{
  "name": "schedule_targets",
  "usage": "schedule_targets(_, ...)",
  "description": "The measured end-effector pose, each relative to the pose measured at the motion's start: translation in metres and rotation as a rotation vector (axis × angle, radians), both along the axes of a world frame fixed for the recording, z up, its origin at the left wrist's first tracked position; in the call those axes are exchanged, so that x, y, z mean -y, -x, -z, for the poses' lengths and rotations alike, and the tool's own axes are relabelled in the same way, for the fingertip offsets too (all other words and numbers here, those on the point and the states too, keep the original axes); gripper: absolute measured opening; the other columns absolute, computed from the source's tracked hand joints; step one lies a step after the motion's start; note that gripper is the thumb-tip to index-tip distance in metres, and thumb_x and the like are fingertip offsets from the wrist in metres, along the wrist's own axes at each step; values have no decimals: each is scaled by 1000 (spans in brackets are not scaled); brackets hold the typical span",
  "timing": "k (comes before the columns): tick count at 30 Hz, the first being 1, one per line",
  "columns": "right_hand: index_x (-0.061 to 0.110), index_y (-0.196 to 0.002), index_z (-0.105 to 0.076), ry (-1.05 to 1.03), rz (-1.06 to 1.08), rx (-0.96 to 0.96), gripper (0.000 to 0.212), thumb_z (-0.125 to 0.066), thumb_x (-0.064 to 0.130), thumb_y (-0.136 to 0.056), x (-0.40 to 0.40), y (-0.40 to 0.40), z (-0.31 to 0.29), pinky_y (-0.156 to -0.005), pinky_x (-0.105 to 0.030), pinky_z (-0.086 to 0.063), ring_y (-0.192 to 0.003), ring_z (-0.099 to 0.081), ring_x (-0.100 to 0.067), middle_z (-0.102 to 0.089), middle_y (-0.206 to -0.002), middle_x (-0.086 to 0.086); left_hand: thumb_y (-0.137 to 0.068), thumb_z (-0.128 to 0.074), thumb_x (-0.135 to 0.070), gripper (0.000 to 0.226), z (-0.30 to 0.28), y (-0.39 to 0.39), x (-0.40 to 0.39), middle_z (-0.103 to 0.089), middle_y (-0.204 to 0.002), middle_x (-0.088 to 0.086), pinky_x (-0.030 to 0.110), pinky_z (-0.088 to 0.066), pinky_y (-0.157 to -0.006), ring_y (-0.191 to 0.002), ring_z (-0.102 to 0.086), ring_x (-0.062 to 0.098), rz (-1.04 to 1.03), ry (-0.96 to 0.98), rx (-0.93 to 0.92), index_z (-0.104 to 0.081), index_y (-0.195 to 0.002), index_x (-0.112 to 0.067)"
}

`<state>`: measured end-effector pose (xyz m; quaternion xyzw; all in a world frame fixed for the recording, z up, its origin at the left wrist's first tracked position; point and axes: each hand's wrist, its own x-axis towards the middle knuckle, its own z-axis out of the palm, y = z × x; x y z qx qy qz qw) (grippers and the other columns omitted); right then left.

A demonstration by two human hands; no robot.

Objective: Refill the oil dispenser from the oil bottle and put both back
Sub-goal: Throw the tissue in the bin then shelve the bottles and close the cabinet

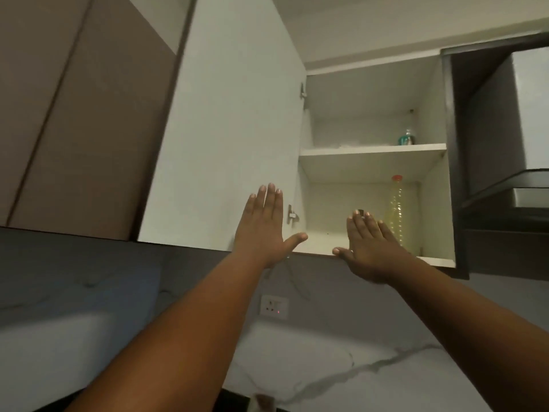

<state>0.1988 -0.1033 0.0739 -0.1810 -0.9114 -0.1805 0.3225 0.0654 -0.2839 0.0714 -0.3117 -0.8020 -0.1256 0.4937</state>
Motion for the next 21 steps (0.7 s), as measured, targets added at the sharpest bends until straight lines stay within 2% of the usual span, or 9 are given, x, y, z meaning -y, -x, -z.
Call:
schedule_targets(5,12,-151,13,-43,-158,-129,79,-16,61,-96,75,-4,-42,-117,-43,10,-145,21,-25,20,-158,-8,-92,-15,-73,98,-30,-29,71,30,-159,16,43,21,-117,-146,29,30,-142,-50,-176,24,-149,-3)
schedule_targets(10,14,-152,9,-202,-274,-261,74,-15,57,-98,163,-5,-87,-117,-44,8,-146,18,-24,16,-160,-5,-94,-17,-68,96,-57,-51,142,27,-159,19,45,19,-116,-147,25,33,-263,-186,-318,24,-149,0)
schedule_targets(13,14,-152,8,-278,-345,-335,73,-17,56,-98,218,2,-107,-119,-43,5,-147,16,-24,13,-160,-4,-95,-20,-66,97,-54,-45,181,30,-157,20,45,20,-116,-146,28,33,-257,-218,-236,26,-147,0)
schedule_targets(17,15,-153,8,-339,-371,-338,72,-18,55,-99,271,30,-116,-120,-43,4,-147,15,-23,12,-161,-3,-96,-20,-66,96,-40,-17,214,32,-156,22,47,16,-119,-146,27,36,-213,-210,-55,29,-146,0)
schedule_targets(19,16,-153,7,-324,-379,-336,70,-18,54,-99,288,47,-114,-119,-43,4,-147,15,-23,11,-161,-3,-99,-21,-59,89,-28,2,216,30,-157,21,47,14,-121,-147,25,35,-117,-162,6,28,-147,-3)
schedule_targets(21,17,-153,6,-290,-384,-329,68,-18,52,-99,302,64,-110,-118,-43,5,-147,15,-24,11,-161,-3,-98,-15,-55,82,-13,20,212,28,-160,15,43,15,-121,-149,23,31,82,-143,42,27,-149,-8)
